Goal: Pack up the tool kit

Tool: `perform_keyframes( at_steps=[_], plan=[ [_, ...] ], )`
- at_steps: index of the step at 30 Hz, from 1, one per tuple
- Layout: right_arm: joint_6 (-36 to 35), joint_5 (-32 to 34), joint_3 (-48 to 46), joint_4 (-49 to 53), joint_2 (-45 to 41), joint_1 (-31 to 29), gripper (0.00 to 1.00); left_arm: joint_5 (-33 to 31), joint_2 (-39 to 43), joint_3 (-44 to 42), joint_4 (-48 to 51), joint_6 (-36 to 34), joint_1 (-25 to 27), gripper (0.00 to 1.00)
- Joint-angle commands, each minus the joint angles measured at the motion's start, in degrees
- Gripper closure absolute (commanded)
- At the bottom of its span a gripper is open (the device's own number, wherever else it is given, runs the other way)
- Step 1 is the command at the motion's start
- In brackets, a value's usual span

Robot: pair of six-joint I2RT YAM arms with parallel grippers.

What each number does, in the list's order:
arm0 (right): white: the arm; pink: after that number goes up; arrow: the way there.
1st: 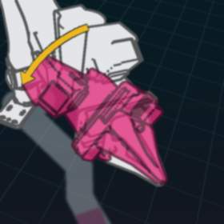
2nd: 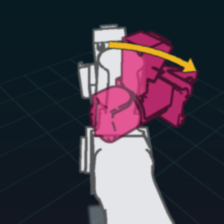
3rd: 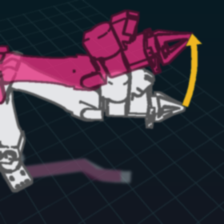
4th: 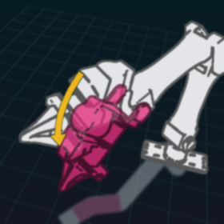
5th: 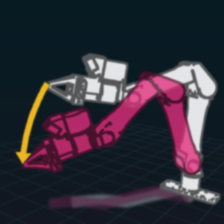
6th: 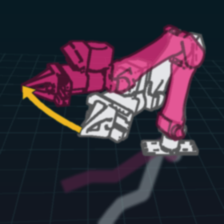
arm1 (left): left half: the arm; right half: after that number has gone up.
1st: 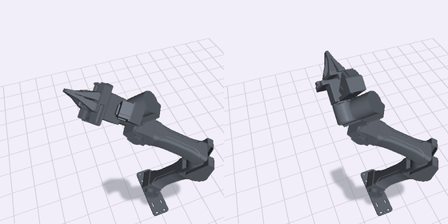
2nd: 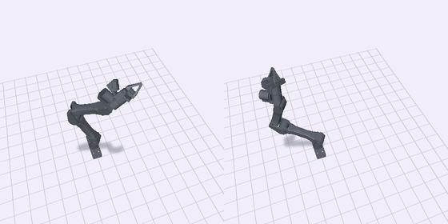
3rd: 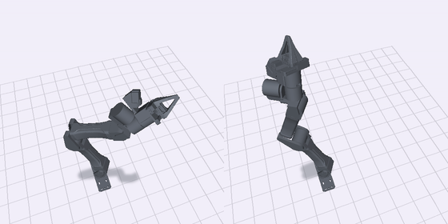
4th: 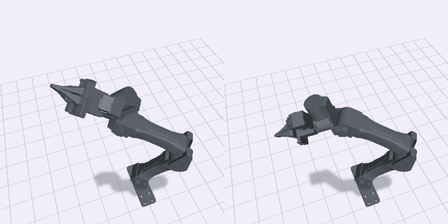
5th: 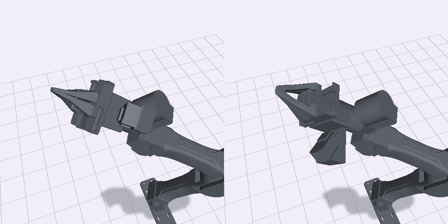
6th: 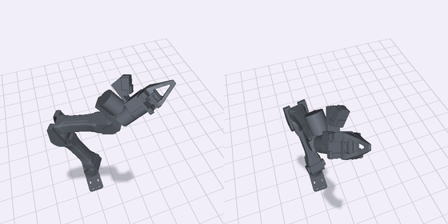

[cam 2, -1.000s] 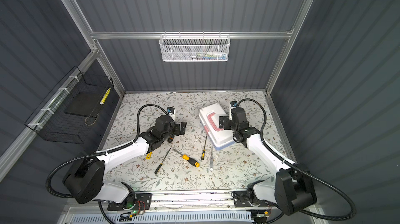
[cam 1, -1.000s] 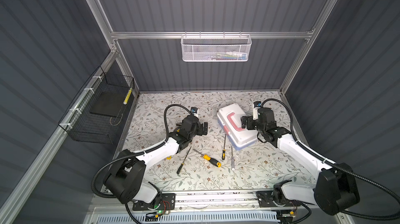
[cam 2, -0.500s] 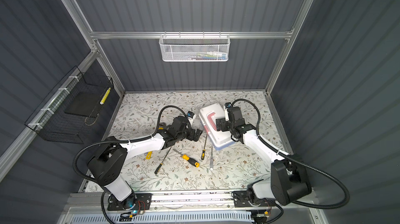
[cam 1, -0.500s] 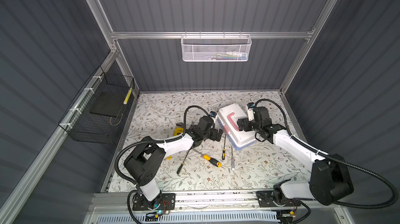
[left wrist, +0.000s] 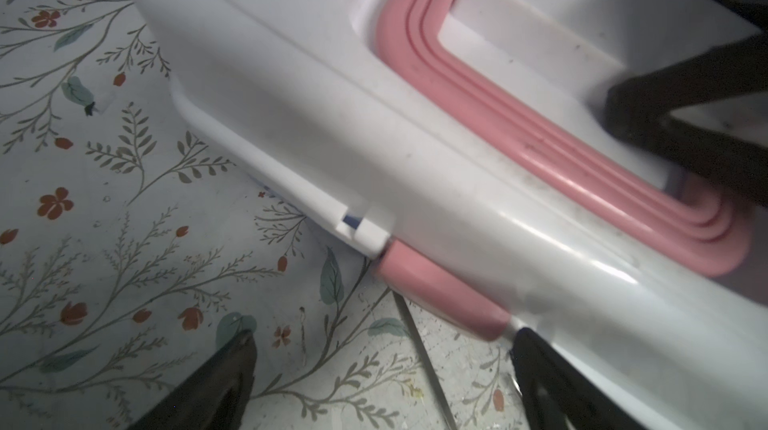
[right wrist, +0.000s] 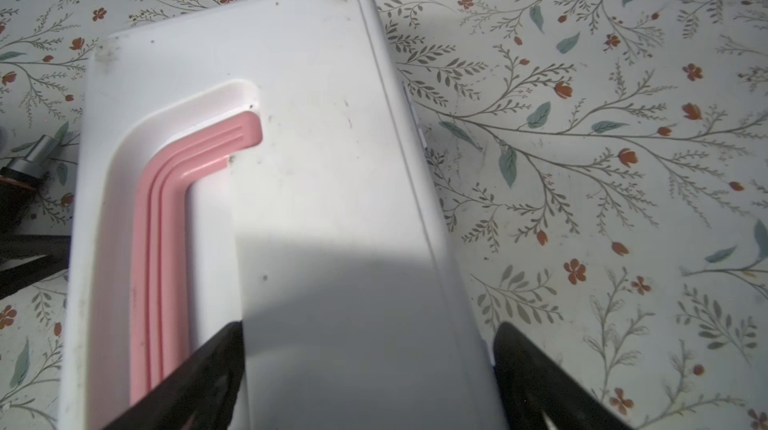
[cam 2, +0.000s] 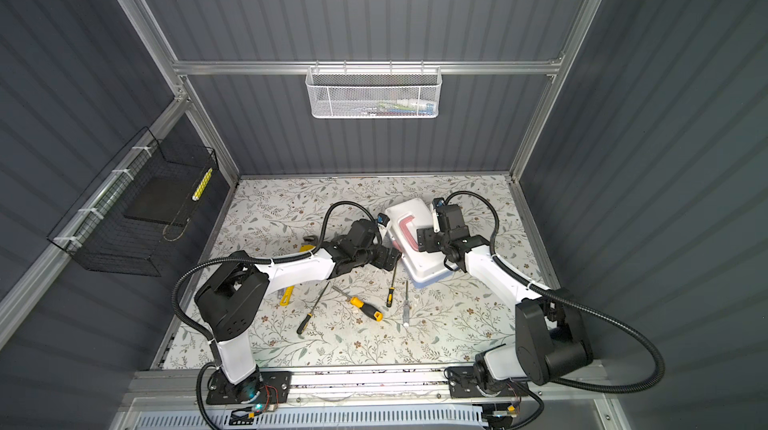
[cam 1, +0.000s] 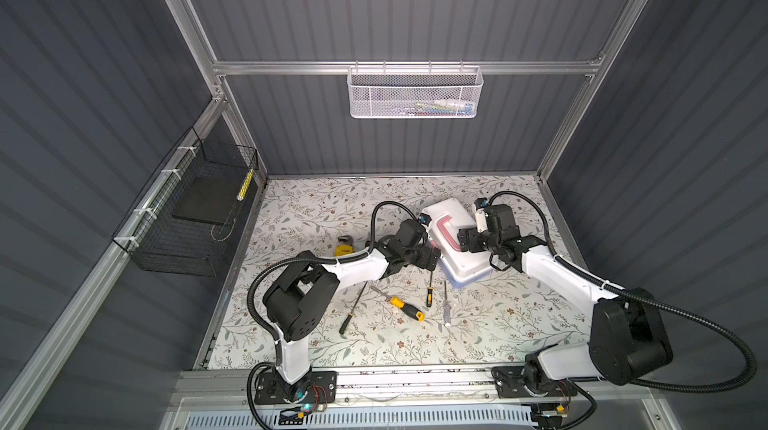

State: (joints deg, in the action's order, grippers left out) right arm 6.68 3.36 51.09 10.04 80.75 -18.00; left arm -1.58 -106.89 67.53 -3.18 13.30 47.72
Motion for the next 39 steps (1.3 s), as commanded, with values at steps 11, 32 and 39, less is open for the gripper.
perform_keyframes(
  at_steps=[11,32,39],
  plan=[
    [4.25,-3.78,-6.45,4.32,-6.33,2.35,0.15,1.95,-6.58,9.56,3.5,-3.72,1.85,0.03],
    [6.31,-0.36,-2.58,6.27,-6.8,4.64,0.06,-5.23,1.25,-6.92,-9.87,-15.36,1.85,0.0],
    [6.55,-3.88,-1.0,5.4,-5.08,6.75,0.02,-6.85,-1.93,-11.12,-21.62,-22.01,1.85,0.0]
  ],
)
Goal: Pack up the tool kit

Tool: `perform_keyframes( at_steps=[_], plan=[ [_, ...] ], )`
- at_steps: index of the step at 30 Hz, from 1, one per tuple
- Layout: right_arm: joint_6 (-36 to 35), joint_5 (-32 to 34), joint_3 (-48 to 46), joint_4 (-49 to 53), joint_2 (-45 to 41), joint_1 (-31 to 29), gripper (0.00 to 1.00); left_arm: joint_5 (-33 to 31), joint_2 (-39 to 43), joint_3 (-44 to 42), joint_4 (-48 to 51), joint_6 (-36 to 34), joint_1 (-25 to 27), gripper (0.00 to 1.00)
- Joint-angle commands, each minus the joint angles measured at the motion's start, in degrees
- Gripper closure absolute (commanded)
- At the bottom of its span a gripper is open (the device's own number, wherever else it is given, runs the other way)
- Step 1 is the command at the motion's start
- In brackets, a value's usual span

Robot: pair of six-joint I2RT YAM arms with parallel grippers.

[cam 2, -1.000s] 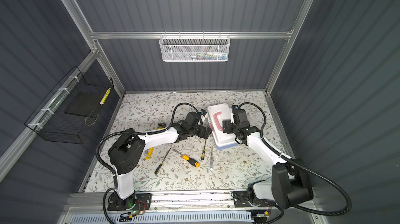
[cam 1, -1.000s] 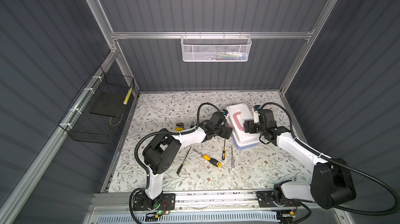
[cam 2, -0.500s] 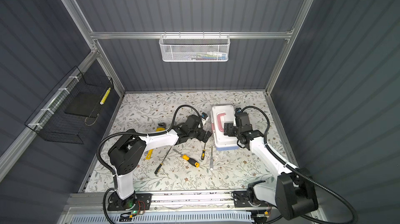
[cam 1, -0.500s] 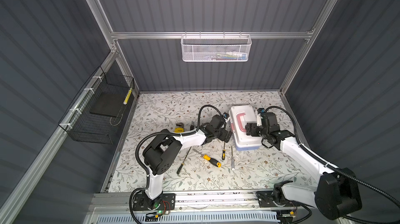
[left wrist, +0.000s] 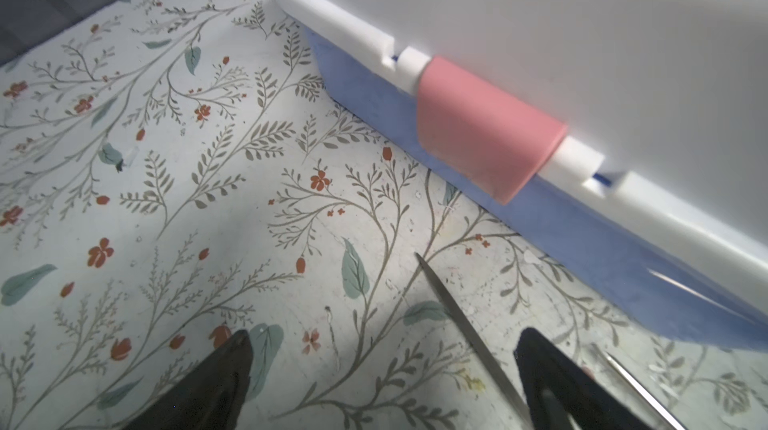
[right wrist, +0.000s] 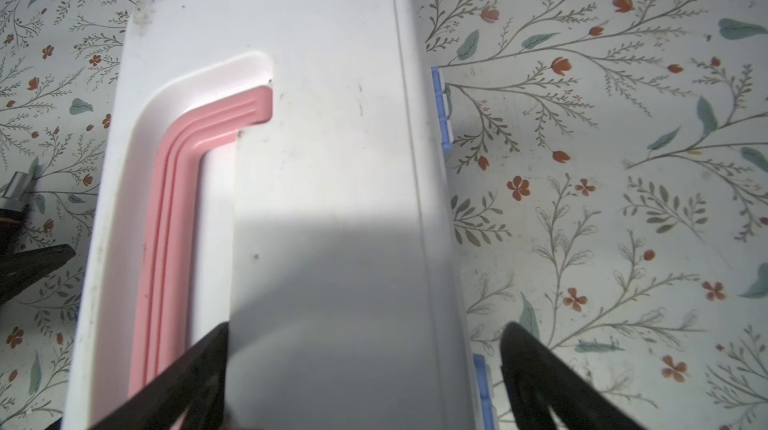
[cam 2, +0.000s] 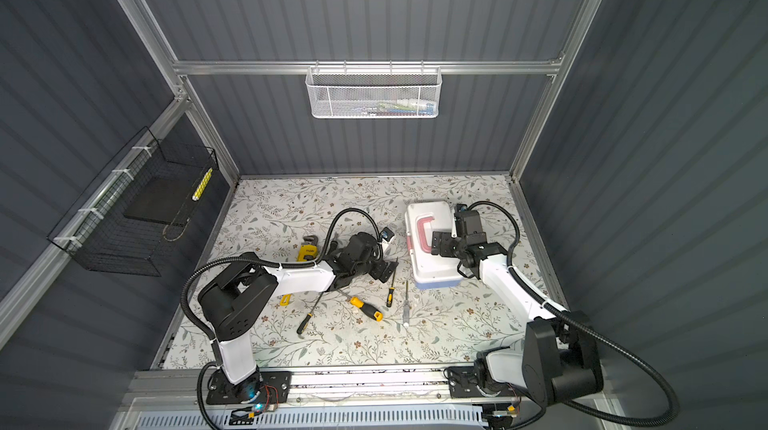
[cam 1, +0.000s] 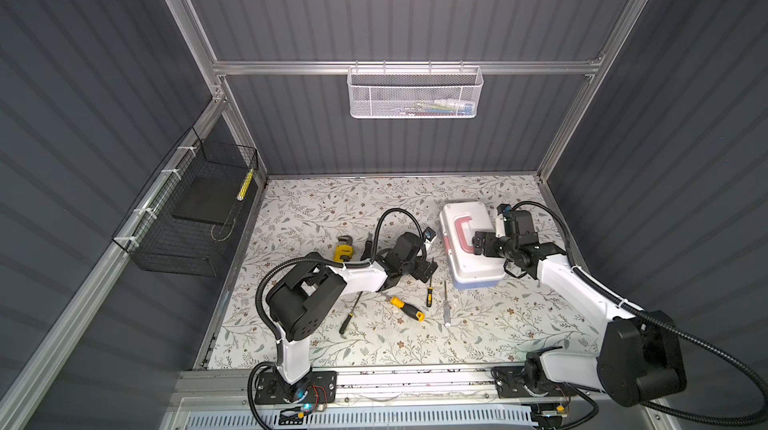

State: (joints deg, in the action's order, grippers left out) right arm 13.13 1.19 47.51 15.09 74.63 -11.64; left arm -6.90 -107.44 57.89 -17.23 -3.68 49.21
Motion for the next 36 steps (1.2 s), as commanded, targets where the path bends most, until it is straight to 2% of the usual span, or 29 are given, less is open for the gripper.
perform_keyframes(
  at_steps=[1,10,22,36],
  plan=[
    [0.06,-1.53,3.24,0.83,1.53,0.39,0.03,-2.12,-1.8,-2.03,-9.71,-5.94,0.36,0.0],
    [-0.47,-2.05,6.4,3.31,4.41,0.47,0.04,-3.62,-6.25,-2.31,-19.99,-10.8,1.43,0.0],
    [0.14,-3.89,6.73,3.94,5.96,0.48,0.07,-10.88,-11.14,-2.58,-31.1,-17.57,6.0,0.0],
    [0.54,-4.5,6.81,5.39,8.03,0.43,0.16,-18.94,-17.44,-0.49,-41.72,-17.85,7.82,0.0]
  ],
)
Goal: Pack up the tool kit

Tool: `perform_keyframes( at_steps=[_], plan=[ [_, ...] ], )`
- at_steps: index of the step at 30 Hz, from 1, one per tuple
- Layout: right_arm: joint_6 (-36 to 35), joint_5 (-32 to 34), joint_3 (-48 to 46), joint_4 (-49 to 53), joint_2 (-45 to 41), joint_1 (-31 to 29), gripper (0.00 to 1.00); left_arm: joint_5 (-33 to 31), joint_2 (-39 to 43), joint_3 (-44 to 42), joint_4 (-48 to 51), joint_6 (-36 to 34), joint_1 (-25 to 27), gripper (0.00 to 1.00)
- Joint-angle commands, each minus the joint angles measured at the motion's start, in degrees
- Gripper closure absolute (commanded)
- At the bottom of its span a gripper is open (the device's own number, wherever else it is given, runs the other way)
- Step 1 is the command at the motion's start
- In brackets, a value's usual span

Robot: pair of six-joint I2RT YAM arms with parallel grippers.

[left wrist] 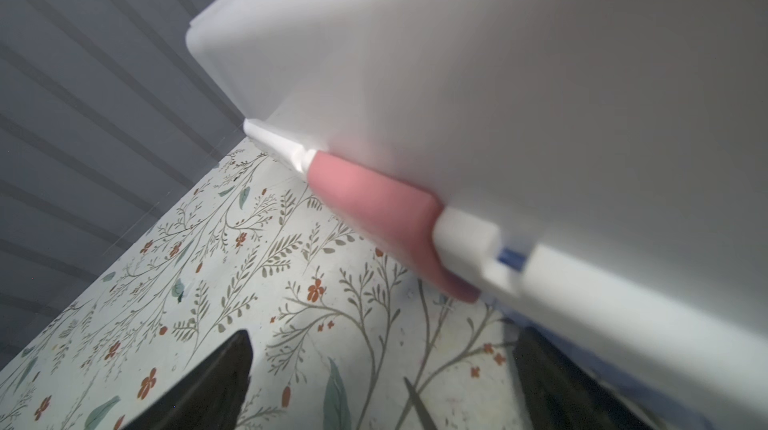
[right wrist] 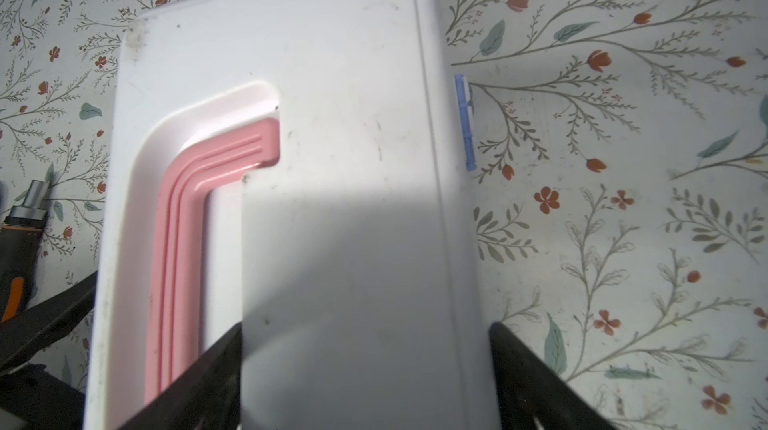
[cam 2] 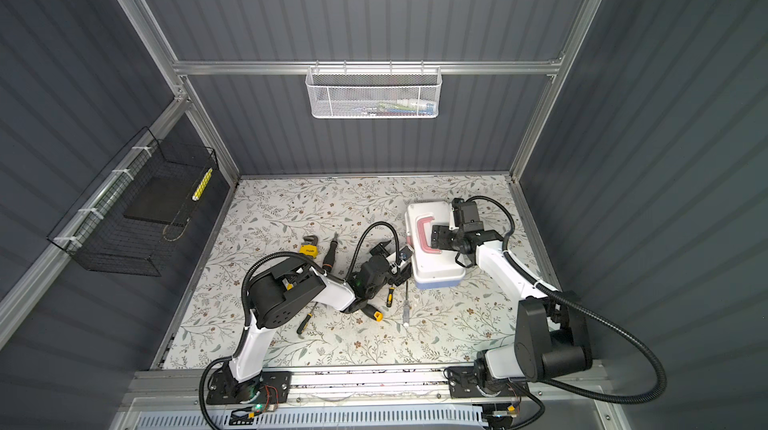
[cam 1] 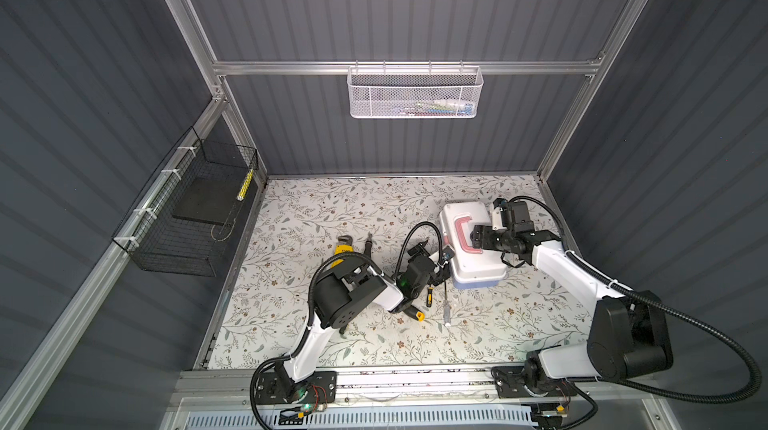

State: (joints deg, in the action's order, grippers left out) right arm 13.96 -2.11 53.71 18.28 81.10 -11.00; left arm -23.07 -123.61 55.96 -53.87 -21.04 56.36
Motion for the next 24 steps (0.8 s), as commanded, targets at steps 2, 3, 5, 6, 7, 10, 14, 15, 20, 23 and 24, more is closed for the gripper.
perform_keyframes(
  at_steps=[2,3,5,6,7,10,14,15,20,23,24],
  plan=[
    [-0.41,-1.14,0.36,2.13,1.71,-0.25,0.17,-3.12,-1.53,1.52,-6.01,-0.04,0.64,0.0],
    [-0.46,-1.14,0.3,2.07,1.9,-0.25,0.17,-3.22,-1.78,1.88,-6.29,0.03,0.68,0.0],
    [-0.59,-1.12,0.3,2.18,2.21,-0.25,0.19,-3.61,-2.38,2.39,-7.05,-0.53,0.77,0.0],
    [-0.68,-1.19,0.34,2.28,2.43,-0.26,0.2,-3.95,-2.88,2.77,-7.87,-0.9,0.77,0.0],
    [-0.91,-1.2,0.42,2.45,2.64,-0.25,0.21,-4.22,-3.39,3.05,-8.66,-1.39,0.82,0.0],
    [-1.19,-0.91,0.56,2.89,3.17,-0.25,0.23,-5.01,-4.24,3.52,-10.55,-2.08,0.96,0.0],
    [-1.07,-0.5,0.43,3.34,3.75,-0.25,0.25,-5.23,-4.94,3.5,-12.8,-2.74,1.12,0.0],
    [-1.11,-0.75,0.45,3.38,3.85,-0.25,0.26,-5.29,-5.18,3.54,-13.38,-3.09,1.12,0.0],
    [-1.47,-0.38,0.43,3.69,4.5,-0.25,0.29,-7.32,-6.36,4.39,-15.6,-4.33,1.67,0.0],
    [-2.09,-0.44,0.27,3.67,4.68,-0.25,0.3,-8.17,-6.63,4.8,-17.12,-5.27,1.9,0.0],
    [-2.2,-0.29,0.34,5.29,4.76,-0.25,0.31,-8.52,-6.77,4.93,-17.6,-5.5,1.91,0.0]
  ],
)
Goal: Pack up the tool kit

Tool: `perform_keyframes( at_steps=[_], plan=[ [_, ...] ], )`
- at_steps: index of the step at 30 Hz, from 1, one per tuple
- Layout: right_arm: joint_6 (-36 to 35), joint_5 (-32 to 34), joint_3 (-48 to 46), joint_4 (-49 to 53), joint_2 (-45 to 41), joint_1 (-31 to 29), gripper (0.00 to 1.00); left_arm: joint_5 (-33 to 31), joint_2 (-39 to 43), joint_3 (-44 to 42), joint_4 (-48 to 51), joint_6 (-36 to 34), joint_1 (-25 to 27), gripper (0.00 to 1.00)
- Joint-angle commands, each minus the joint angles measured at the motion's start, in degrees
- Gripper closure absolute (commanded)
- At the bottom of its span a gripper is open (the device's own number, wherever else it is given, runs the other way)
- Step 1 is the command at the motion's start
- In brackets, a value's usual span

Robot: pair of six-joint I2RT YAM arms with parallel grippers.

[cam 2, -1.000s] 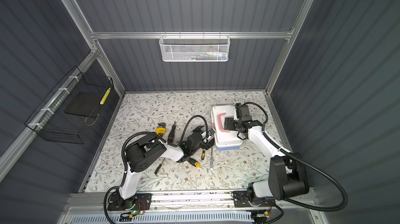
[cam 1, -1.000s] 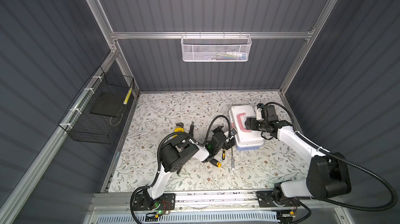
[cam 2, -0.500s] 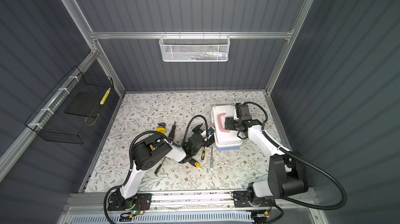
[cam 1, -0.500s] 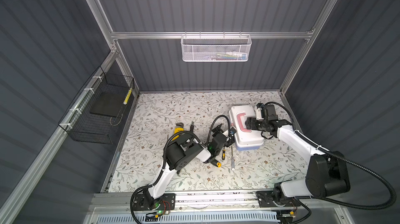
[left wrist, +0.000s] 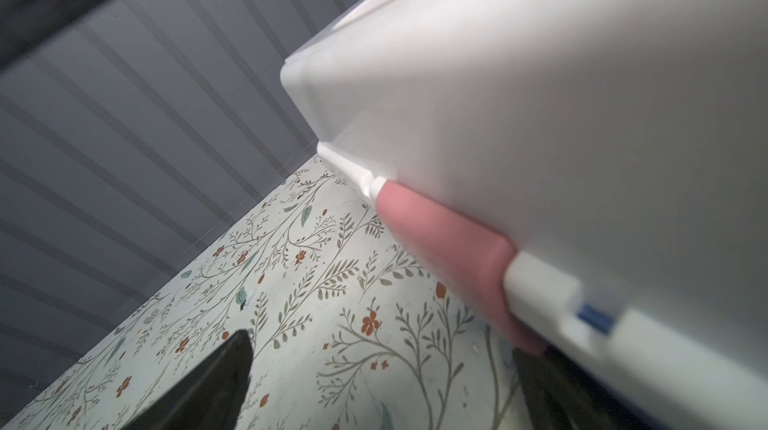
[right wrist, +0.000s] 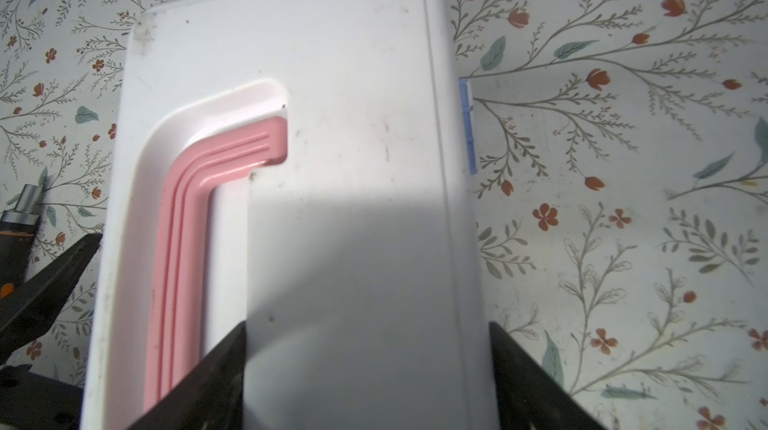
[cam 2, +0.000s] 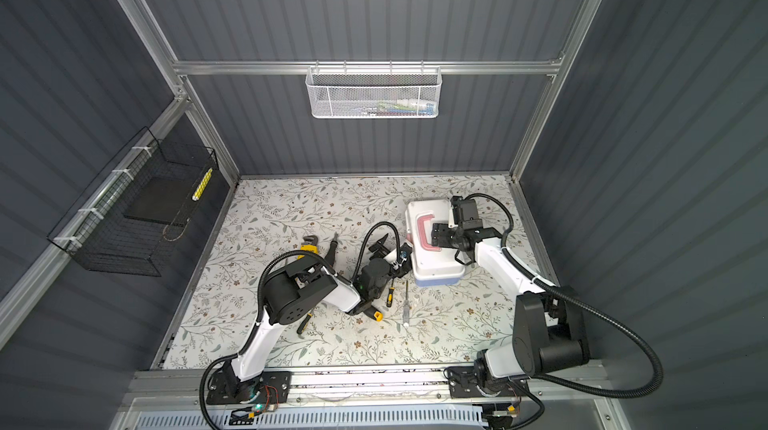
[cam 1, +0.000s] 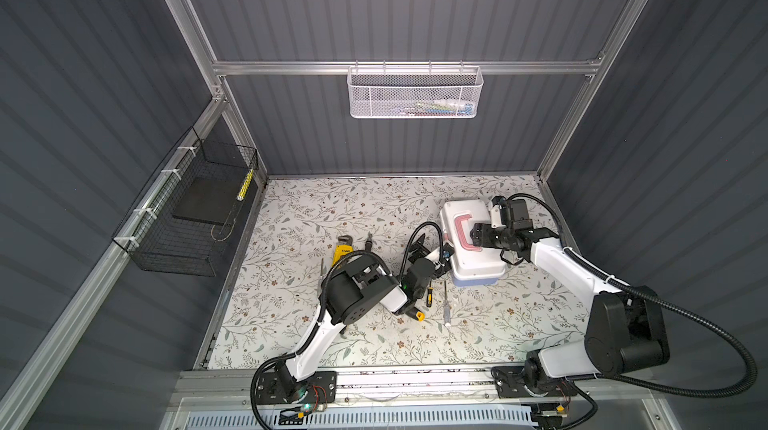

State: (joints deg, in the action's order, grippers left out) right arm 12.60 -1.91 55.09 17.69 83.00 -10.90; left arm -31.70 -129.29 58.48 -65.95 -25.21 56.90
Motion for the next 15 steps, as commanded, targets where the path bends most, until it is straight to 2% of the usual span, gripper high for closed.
perform_keyframes(
  at_steps=[1,15],
  plan=[
    [-0.84,-0.38,-1.04,6.09,2.94,-0.35,0.32,-0.02,-1.13,2.58,-5.97,-1.69,1.51,0.0],
    [-2.08,0.33,-0.69,8.32,4.32,-0.44,0.39,-3.97,-2.67,4.43,-11.39,-4.83,2.69,0.0]
  ],
)
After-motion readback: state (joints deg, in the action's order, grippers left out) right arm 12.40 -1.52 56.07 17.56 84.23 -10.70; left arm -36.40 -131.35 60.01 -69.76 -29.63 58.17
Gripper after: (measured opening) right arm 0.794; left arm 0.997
